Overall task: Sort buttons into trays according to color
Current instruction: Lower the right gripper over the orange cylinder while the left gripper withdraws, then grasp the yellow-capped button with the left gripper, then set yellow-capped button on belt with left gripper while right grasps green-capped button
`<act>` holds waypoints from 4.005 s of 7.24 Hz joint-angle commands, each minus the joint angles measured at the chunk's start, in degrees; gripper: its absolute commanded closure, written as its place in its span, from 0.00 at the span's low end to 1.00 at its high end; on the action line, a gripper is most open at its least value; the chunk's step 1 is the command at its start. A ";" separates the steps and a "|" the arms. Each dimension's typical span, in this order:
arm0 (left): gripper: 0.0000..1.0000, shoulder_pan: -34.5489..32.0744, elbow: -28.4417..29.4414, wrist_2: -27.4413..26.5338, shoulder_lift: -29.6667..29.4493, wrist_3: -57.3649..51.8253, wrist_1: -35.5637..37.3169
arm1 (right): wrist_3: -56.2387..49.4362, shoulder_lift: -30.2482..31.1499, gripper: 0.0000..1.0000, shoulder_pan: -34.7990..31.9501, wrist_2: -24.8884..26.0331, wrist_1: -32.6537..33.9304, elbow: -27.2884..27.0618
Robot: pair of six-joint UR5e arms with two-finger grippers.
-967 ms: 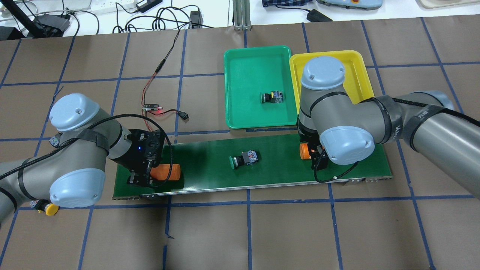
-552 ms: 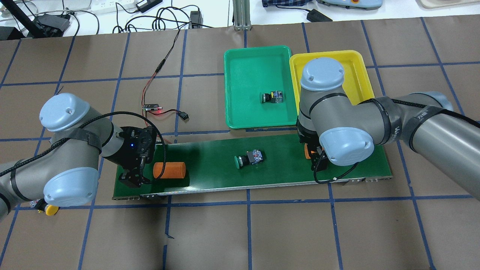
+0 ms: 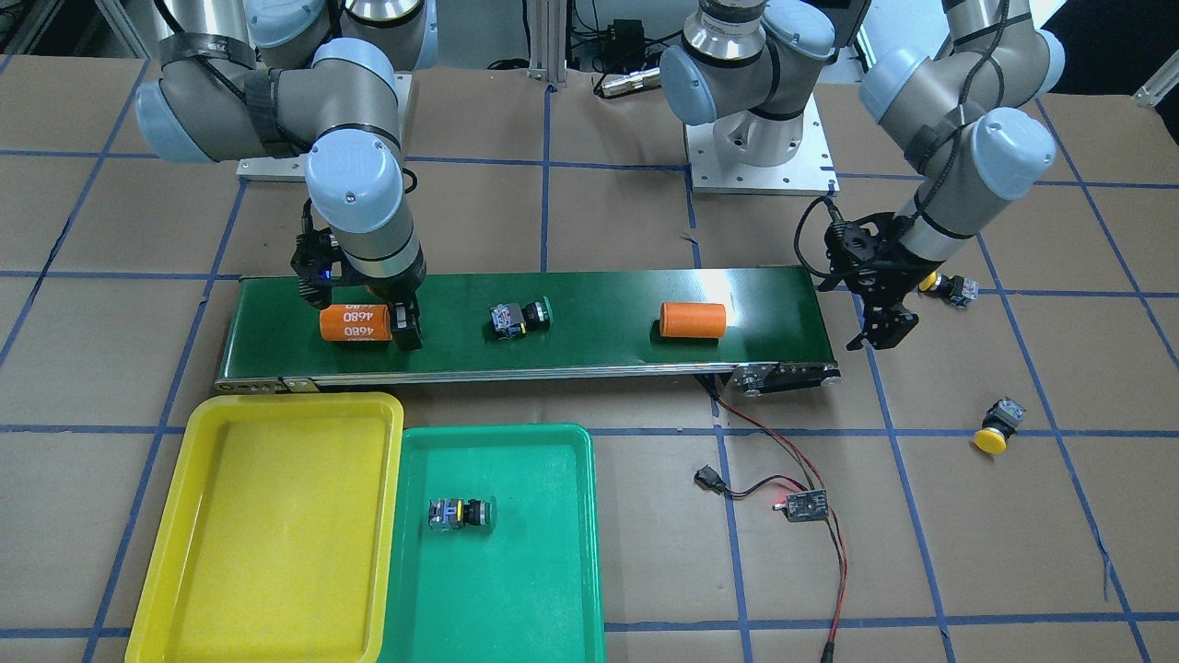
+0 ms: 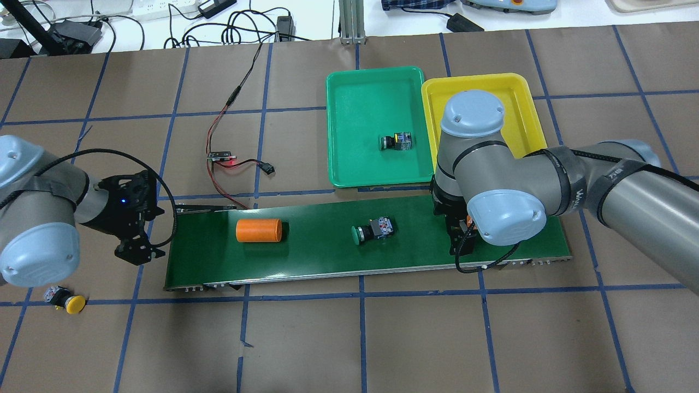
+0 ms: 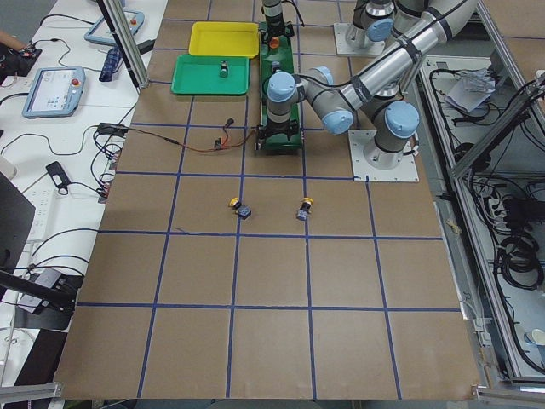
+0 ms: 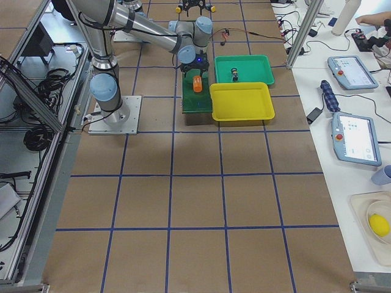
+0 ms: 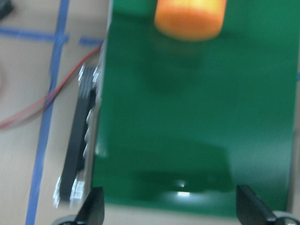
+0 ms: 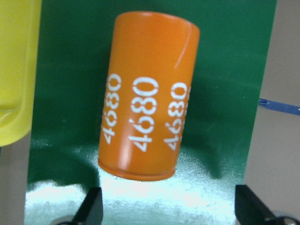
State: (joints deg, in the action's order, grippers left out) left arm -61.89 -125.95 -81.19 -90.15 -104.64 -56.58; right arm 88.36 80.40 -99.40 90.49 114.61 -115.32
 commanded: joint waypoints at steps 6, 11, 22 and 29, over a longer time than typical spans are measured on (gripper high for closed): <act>0.00 10.19 21.97 -0.55 -23.19 10.42 5.85 | 5.50 0.10 0.00 0.70 -0.23 0.97 0.19; 0.09 15.22 16.72 -1.78 -26.31 11.39 9.12 | 5.33 0.02 0.00 0.17 0.03 0.97 0.01; 1.00 -11.19 13.91 -4.77 -3.39 -2.24 -13.46 | 4.98 -0.42 0.00 0.00 0.12 0.97 -0.08; 0.12 -29.26 -0.53 -4.95 1.91 -1.09 -0.98 | 3.93 -0.16 1.00 -0.01 -0.76 1.05 0.62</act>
State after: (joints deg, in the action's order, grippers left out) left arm -91.81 -125.99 -86.06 -88.07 -105.60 -58.90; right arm 92.57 80.01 -99.38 89.92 115.66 -114.99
